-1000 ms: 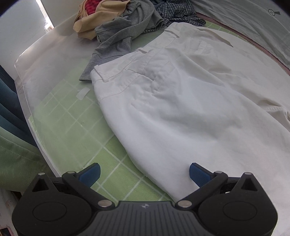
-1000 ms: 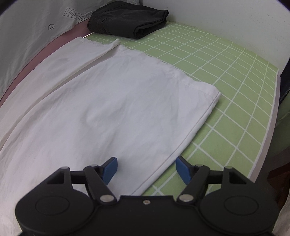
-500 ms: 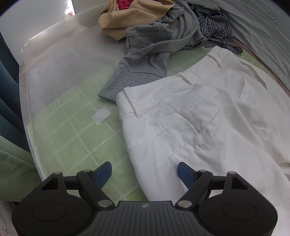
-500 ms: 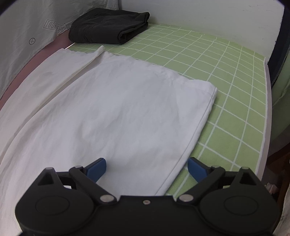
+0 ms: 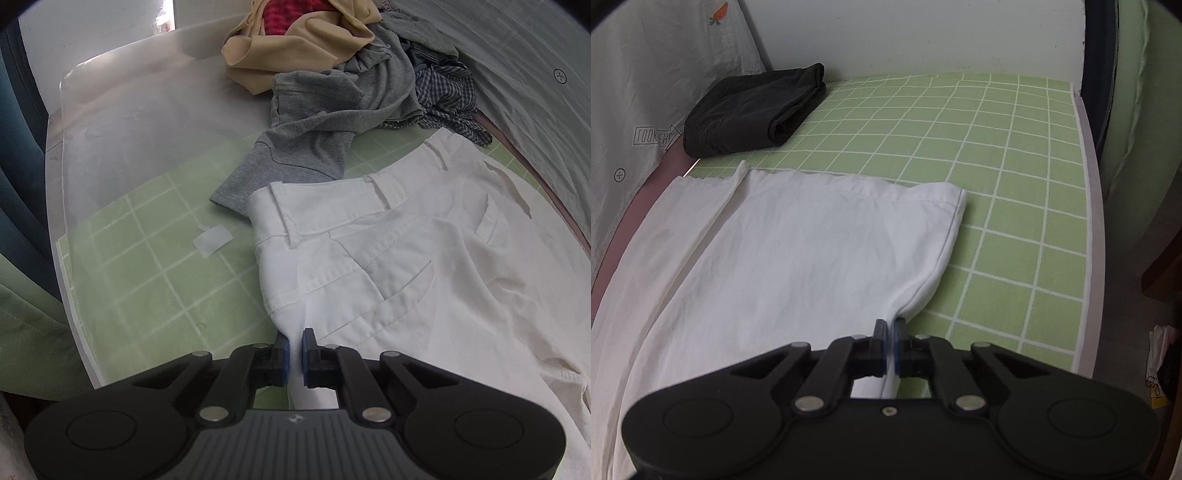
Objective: Fold clothes
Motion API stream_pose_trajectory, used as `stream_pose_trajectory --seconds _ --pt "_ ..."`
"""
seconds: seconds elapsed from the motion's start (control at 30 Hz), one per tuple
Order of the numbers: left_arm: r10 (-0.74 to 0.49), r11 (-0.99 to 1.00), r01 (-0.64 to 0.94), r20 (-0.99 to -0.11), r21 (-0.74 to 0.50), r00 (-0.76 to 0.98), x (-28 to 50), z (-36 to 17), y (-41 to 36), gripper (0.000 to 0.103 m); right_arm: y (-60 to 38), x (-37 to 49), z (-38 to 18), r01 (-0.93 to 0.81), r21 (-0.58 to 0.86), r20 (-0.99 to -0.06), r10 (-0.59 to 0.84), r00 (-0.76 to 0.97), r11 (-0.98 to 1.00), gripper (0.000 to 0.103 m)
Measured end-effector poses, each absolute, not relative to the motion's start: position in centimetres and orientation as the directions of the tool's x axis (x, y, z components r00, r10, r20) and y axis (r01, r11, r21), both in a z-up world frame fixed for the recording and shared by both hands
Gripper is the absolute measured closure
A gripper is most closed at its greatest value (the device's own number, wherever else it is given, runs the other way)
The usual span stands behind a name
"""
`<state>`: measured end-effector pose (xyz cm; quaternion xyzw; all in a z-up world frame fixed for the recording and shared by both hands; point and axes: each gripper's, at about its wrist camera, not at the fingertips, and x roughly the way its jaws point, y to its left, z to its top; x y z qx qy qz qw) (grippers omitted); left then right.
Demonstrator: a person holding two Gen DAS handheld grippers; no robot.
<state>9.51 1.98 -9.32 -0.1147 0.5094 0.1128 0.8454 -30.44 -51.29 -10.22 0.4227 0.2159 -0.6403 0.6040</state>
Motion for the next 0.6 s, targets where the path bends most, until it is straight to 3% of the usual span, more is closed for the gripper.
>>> stream_pose_trajectory --seconds 0.4,0.6 --pt "0.204 0.951 -0.306 -0.85 0.054 0.486 2.5 -3.8 3.7 0.096 -46.1 -36.3 -5.3 0.972 0.203 -0.756 -0.65 0.076 -0.122 0.1" --pt "0.214 0.952 -0.303 -0.79 0.037 0.575 2.5 -0.5 1.6 0.097 -46.9 -35.7 -2.1 0.972 0.23 -0.69 -0.713 0.125 -0.053 0.1"
